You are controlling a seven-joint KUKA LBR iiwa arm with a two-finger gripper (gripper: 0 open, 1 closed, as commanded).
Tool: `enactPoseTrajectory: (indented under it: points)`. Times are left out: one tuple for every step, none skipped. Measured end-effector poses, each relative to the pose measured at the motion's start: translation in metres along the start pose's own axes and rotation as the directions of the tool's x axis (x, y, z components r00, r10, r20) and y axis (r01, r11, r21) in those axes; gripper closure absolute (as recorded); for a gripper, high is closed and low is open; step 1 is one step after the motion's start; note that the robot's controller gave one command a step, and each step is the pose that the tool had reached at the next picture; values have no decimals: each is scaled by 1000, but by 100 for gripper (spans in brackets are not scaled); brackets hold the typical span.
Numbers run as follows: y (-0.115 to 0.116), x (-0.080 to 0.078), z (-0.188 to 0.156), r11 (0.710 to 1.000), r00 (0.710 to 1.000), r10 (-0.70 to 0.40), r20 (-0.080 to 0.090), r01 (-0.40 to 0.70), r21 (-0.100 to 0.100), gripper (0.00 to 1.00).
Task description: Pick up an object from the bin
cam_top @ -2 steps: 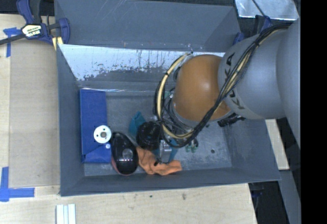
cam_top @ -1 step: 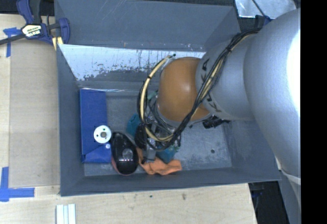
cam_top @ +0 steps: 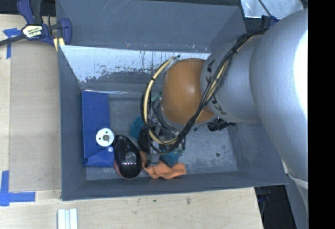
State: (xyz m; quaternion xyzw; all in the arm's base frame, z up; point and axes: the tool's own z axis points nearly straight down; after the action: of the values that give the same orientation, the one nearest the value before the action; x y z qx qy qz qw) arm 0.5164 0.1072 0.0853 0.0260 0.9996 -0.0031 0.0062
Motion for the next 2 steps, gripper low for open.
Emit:
enactPoseTrajectory:
  points:
    - [26, 15, -21, 1000, 1000, 10, 20, -10, -2, 100]
    - [0, 9, -43, 1000, 1000, -19, -10, 19, -7, 100]
